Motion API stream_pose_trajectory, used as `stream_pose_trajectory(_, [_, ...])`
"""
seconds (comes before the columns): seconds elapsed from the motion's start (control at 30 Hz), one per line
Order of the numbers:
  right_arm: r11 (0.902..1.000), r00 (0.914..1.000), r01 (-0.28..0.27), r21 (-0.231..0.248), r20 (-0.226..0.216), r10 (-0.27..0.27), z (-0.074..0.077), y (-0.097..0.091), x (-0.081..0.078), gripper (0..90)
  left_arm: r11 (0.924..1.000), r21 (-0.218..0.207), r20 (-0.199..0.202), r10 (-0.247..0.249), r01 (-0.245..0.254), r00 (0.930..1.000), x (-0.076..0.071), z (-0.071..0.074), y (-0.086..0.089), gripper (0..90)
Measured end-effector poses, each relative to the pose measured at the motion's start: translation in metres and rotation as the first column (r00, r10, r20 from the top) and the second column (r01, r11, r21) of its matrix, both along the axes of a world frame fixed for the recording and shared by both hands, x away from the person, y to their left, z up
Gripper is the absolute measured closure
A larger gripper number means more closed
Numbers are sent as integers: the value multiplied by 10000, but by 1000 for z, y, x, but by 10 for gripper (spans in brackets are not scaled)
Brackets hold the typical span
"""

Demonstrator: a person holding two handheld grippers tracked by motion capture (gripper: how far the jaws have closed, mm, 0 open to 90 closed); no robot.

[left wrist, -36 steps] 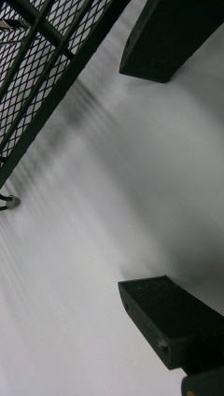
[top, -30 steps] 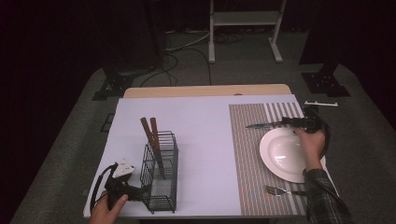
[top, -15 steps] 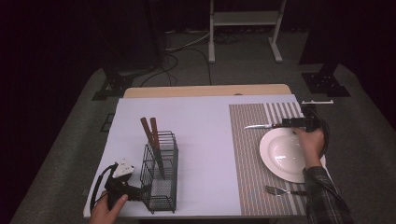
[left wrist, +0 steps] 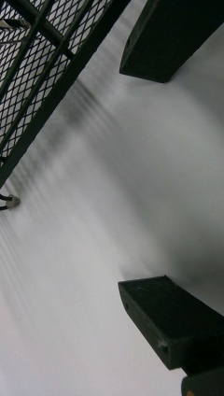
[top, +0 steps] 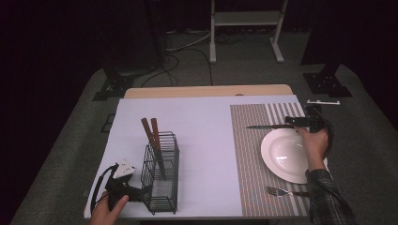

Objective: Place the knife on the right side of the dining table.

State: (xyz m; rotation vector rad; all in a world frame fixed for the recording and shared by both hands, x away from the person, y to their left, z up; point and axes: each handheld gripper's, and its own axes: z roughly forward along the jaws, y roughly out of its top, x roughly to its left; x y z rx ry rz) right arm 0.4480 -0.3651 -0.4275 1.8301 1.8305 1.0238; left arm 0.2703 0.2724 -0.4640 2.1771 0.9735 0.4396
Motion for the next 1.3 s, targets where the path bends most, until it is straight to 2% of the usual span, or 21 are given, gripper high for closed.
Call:
stream_pose_trajectory(0.17, [9993,9979,-358,-56,543,361,5,6,-7,136,10000,-1,-5,2,-2,10000,0,0,0,0])
stream_pose_trajectory(0.33, [9984,9970,-545,-166,537,553,10,18,-16,18,10000,5,2,-4,4,10000,0,0,0,0])
stream_pose_trajectory(0.37, [9969,9944,-768,-167,720,778,13,24,-20,18,10000,6,3,-3,3,10000,0,0,0,0])
stream_pose_trajectory(0.47, [9946,9916,-1001,-282,790,1020,17,30,-24,11,10000,6,3,-4,4,10000,0,0,0,0])
stream_pose_trajectory(0.53, [9900,9863,-1354,-393,901,1384,23,40,-29,4,10000,4,3,-5,5,10000,0,0,0,0])
stream_pose_trajectory(0.57, [9854,9809,-1639,-458,987,1677,27,48,-35,4,10000,6,5,-7,7,10000,0,0,0,0])
stream_pose_trajectory(0.63, [9831,9784,-1757,-509,1017,1801,28,52,-37,4,10000,5,13,-6,6,10000,0,0,0,0])
stream_pose_trajectory(0.73, [9729,9670,-2215,-660,1138,2279,34,67,-47,4,10000,7,12,-9,9,10000,0,0,0,0])
stream_pose_trajectory(0.77, [9647,9577,-2527,-743,1230,2603,38,76,-53,4,10000,13,13,-6,6,10000,0,0,0,0])
stream_pose_trajectory(0.8, [9647,9577,-2527,-743,1230,2603,38,76,-53,4,10000,13,13,-6,6,10000,0,0,0,0])
stream_pose_trajectory(0.83, [9549,9473,-2856,-813,1271,2942,41,86,-58,4,10000,11,16,-4,4,10000,0,0,0,0])
stream_pose_trajectory(0.87, [9549,9473,-2856,-813,1271,2942,41,86,-58,4,10000,11,16,-4,4,10000,0,0,0,0])
stream_pose_trajectory(0.9, [9510,9431,-2979,-827,1289,3066,42,90,-59,4,10000,15,18,-6,6,10000,0,0,0,0])
stream_pose_trajectory(0.97, [9404,9313,-3284,-885,1357,3380,44,100,-64,4,10000,19,22,-10,10,10000,0,0,0,0])
stream_pose_trajectory(1.0, [9301,9206,-3561,-903,1365,3657,45,109,-67,4,10000,20,22,-9,9,10000,0,0,0,0])
stream_pose_trajectory(1.03, [9264,9169,-3656,-901,1364,3751,45,113,-68,4,10000,20,22,-9,9,10000,0,0,0,0])
stream_pose_trajectory(1.07, [9264,9169,-3656,-901,1364,3751,45,113,-68,4,10000,23,19,-12,12,10000,0,0,0,0])
stream_pose_trajectory(1.17, [9065,8964,-4120,-921,1376,4213,47,130,-74,5,10000,5,27,-4,4,10000,0,0,0,0])
stream_pose_trajectory(1.2, [8911,8804,-4430,-984,1398,4531,48,141,-77,4,10000,-1,30,-1,1,10000,0,0,0,0])
stream_pose_trajectory(1.23, [8911,8804,-4430,-984,1398,4531,48,141,-77,4,10000,-1,30,-1,1,10000,0,0,0,0])
stream_pose_trajectory(1.3, [8773,8663,-4695,-994,1403,4795,48,151,-81,5,10000,1,30,-3,3,10000,0,0,0,0])
